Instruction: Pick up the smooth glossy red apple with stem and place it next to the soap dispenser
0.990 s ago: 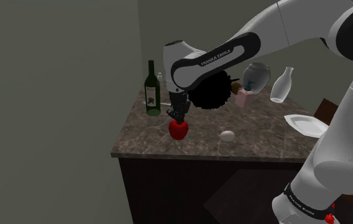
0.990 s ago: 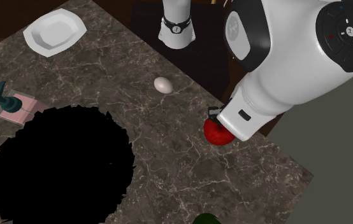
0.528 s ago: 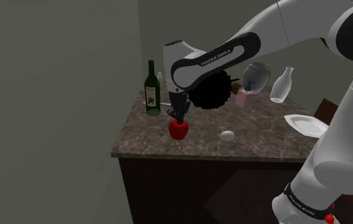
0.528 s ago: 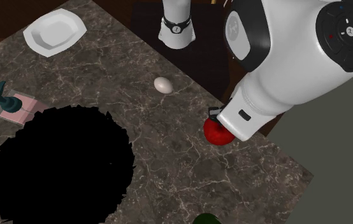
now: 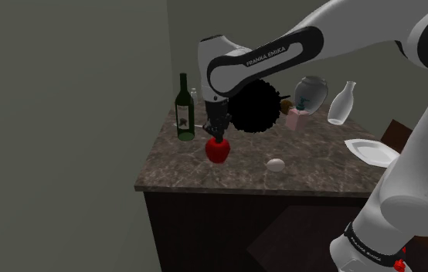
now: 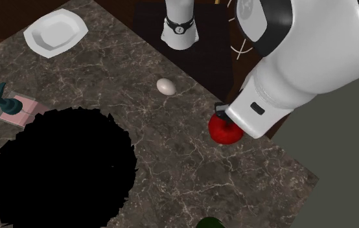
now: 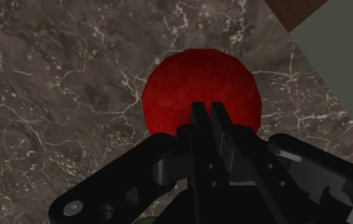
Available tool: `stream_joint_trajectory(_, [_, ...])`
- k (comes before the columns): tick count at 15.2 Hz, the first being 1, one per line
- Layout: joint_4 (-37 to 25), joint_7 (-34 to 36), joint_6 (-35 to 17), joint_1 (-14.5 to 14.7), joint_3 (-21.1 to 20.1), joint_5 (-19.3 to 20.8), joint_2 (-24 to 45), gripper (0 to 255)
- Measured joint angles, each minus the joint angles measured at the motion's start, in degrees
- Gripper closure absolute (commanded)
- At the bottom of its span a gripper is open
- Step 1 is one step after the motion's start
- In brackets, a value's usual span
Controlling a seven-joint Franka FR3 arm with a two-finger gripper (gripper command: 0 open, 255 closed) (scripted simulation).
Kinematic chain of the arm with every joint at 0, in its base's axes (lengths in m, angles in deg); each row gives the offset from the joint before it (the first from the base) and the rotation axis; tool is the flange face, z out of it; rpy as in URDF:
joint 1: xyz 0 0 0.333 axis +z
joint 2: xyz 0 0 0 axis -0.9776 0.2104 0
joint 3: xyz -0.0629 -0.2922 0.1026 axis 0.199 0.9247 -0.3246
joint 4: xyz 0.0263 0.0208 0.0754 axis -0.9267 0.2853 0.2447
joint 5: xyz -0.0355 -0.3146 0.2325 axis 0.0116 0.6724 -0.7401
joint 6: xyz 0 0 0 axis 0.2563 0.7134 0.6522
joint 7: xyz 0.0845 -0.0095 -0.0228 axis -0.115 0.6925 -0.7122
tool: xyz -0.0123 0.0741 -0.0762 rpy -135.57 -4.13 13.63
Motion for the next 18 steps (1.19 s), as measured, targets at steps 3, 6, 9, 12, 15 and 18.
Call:
stream_joint_trajectory(3, [-1.88, -0.30, 2.39, -0.01, 0.00, -0.23, -0.55, 255])
stream_joint_trajectory(6, [-3.17, -0.53, 4.36, -0.01, -0.02, -0.46, -1.25, 255])
stream_joint_trajectory(9, [-4.81, -0.90, 6.64, -0.06, 0.02, -0.70, -1.94, 255])
stream_joint_trajectory(12, [-6.69, -1.11, 8.84, -0.06, 0.03, -0.83, -2.28, 255])
stream_joint_trajectory(15, [-8.68, -1.29, 11.08, -0.04, 0.01, -0.93, -2.54, 255])
stream_joint_trajectory(18, [-10.75, -1.38, 13.39, 0.01, -0.05, -1.04, -2.80, 255])
